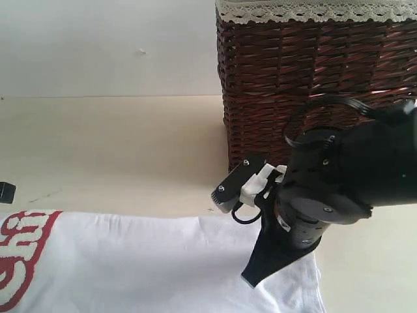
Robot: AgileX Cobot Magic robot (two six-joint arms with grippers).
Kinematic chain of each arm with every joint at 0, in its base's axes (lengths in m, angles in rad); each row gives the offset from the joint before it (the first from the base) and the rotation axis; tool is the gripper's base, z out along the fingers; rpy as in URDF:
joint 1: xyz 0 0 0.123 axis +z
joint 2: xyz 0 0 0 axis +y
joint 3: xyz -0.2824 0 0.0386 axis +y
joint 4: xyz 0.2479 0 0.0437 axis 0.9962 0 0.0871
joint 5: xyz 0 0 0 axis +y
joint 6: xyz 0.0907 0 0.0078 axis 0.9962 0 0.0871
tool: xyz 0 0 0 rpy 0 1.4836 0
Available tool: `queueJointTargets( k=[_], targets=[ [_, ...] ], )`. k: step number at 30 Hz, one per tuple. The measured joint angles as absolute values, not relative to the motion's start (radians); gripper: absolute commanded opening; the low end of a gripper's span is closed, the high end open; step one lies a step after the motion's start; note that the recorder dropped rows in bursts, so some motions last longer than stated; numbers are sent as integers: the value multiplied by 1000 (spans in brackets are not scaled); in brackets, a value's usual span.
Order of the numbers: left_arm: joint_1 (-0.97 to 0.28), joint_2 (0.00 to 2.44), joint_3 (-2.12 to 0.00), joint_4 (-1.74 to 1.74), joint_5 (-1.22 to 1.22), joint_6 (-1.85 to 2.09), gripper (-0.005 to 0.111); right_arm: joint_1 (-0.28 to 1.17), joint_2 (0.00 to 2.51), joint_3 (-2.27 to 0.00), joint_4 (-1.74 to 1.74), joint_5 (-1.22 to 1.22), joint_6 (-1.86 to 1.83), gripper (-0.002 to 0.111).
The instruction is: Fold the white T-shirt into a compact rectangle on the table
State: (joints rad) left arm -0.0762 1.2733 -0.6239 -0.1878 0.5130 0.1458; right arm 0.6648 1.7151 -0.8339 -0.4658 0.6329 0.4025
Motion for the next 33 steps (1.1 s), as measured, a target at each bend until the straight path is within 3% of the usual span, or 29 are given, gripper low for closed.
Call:
queueJointTargets(
  k=[12,13,18,21,26,33],
  targets=[
    [-76,1391,-658,-167,523,160,1,542,1874,-857,-571,601,441,0],
    [-76,1401,-662,-159,519,160,3,539,1876,-865,-573,605,441,0],
    [-76,1406,-682,-154,515,160,43,543,1815,-878,-529,592,423,0],
    [-86,1406,-684,-171,564,220,43,543,1691,-889,-420,576,325,0],
    [-258,1354,-684,-278,668,497,49,543,1486,-945,-96,611,39,0],
    [-381,1349,-670,-120,1036,336,49,543,1294,-961,-19,700,-48,0]
  ],
)
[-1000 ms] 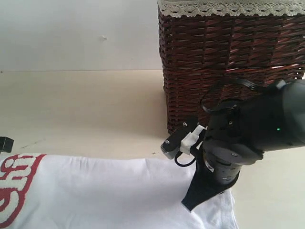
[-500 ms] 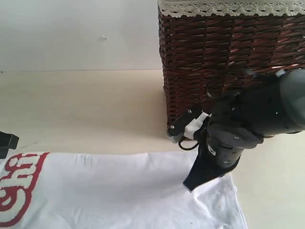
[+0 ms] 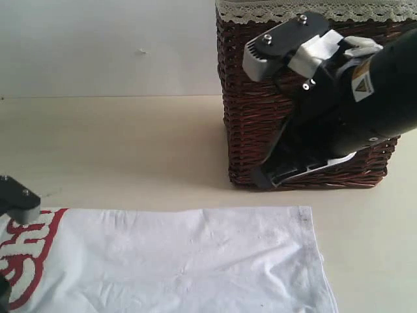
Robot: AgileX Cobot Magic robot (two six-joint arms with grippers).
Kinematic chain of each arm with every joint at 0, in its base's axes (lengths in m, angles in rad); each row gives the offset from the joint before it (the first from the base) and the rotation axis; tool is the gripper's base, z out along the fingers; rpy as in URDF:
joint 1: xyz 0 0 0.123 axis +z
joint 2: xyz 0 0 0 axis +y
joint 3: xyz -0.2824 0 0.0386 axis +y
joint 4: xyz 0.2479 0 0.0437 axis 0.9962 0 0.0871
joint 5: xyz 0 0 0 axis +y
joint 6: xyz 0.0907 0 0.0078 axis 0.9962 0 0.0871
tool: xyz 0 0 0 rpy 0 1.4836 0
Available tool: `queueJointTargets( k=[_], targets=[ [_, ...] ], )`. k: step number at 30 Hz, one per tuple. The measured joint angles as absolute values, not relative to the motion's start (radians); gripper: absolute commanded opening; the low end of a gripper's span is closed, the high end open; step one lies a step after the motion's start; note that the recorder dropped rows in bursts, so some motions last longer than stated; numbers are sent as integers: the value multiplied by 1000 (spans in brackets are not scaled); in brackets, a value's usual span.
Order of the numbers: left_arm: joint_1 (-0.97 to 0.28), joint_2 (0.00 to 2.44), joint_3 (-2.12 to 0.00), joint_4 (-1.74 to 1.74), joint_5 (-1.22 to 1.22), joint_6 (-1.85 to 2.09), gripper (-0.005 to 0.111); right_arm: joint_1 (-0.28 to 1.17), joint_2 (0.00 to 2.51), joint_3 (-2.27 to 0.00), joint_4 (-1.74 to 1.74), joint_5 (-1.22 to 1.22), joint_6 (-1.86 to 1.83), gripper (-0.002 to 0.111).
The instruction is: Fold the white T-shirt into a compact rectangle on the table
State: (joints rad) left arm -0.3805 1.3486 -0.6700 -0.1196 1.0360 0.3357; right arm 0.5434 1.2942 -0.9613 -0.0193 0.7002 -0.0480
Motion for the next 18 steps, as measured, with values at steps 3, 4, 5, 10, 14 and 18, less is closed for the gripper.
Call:
queueJointTargets(
  k=[3,4,5,10,14,18],
  targets=[
    [-429,1360,-613,-63,1067,234,49,543,1249,-961,-13,722,-65,0],
    [-446,1362,-587,-56,1071,202,50,543,1236,-961,-8,731,-73,0],
    [-461,1364,-573,-60,1067,181,51,543,1229,-961,0,735,-75,0],
    [-542,1368,-526,-138,959,161,52,543,1228,-961,14,743,-94,0],
    [-552,1450,-518,-99,947,140,52,543,1228,-961,24,749,-100,0],
    [-552,1536,-518,0,943,58,51,543,1228,-961,24,752,-101,0]
  ],
)
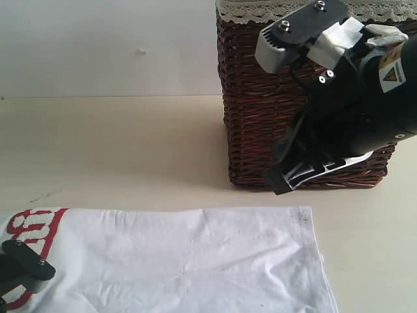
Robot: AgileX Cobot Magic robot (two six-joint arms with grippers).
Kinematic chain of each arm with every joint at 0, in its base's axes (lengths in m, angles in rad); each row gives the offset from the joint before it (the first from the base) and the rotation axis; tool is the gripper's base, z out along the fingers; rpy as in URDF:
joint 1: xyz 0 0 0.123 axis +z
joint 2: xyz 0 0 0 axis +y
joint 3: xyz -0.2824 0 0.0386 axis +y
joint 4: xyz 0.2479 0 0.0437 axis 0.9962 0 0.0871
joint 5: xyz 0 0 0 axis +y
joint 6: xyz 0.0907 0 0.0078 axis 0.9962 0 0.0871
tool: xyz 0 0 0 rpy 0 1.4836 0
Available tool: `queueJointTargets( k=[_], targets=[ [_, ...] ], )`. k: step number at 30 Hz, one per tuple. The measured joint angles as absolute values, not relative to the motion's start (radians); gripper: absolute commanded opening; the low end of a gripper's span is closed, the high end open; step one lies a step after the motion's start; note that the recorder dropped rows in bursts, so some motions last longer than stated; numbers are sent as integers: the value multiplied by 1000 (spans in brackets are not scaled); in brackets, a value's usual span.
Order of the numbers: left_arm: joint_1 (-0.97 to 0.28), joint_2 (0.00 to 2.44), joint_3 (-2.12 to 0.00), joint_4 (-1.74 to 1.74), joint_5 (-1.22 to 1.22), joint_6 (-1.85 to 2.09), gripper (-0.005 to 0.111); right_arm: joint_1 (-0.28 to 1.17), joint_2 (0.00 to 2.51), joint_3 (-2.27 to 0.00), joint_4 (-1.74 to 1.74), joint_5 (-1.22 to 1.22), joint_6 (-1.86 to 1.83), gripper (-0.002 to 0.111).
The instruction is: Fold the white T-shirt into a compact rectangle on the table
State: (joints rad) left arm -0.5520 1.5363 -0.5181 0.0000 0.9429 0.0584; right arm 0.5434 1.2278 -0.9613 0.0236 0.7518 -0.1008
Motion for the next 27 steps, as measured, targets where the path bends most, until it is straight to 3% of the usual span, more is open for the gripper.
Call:
queueJointTargets(
  k=[4,9,10,23,26,27],
  targets=[
    [-552,1617,-520,24,936,37,43,543,1228,-961,24,752,-102,0],
    [-552,1669,-520,43,939,33,2,543,1228,-961,24,752,-102,0],
    [-552,1671,-520,47,943,42,0,543,1228,-961,24,752,-102,0],
    [-552,1675,-753,266,1168,146,2,543,1228,-961,28,752,-102,0],
    [-552,1675,-802,301,1155,227,21,543,1228,-961,28,752,-102,0],
    [-552,1675,-814,305,1141,255,34,543,1228,-961,28,752,-102,0]
  ],
)
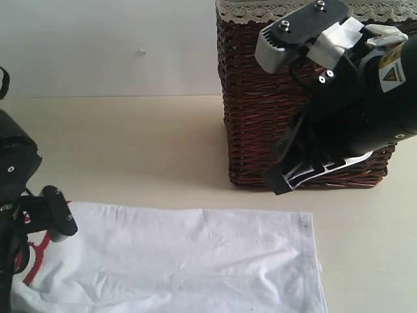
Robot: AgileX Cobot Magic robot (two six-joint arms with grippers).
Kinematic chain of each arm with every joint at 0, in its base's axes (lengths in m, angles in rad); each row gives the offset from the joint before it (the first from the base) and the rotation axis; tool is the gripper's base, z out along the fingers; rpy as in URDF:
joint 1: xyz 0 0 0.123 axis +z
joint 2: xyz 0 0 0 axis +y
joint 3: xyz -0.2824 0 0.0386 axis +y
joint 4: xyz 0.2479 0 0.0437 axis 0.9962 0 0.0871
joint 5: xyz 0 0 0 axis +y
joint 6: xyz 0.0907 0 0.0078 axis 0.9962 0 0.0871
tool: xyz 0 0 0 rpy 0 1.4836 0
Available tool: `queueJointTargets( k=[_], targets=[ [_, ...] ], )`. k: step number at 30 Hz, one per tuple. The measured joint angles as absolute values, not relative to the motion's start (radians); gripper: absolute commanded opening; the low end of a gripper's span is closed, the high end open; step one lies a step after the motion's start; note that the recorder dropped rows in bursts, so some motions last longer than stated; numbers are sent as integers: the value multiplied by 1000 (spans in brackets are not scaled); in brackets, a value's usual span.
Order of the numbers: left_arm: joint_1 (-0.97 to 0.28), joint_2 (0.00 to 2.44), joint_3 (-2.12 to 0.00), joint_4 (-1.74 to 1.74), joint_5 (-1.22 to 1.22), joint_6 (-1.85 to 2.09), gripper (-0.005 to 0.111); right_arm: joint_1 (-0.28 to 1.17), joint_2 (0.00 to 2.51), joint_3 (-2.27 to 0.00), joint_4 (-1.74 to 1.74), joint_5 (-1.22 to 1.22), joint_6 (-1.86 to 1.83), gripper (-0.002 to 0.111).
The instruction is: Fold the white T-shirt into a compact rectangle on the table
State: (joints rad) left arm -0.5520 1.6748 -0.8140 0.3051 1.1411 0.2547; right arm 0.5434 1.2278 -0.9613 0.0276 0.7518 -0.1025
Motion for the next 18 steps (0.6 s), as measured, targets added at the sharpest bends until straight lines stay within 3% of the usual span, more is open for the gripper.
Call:
queueJointTargets(
  k=[3,5,11,18],
  targets=[
    [-552,1675,-848,325,1085,301,68,543,1228,-961,28,752,-102,0],
    [-556,1675,-859,373,1040,296,74,543,1228,-961,28,752,-102,0],
    [-558,1675,-858,725,949,-15,61,543,1228,-961,28,750,-102,0],
    [-558,1675,-863,918,946,-313,60,543,1228,-961,28,746,-102,0]
  ],
)
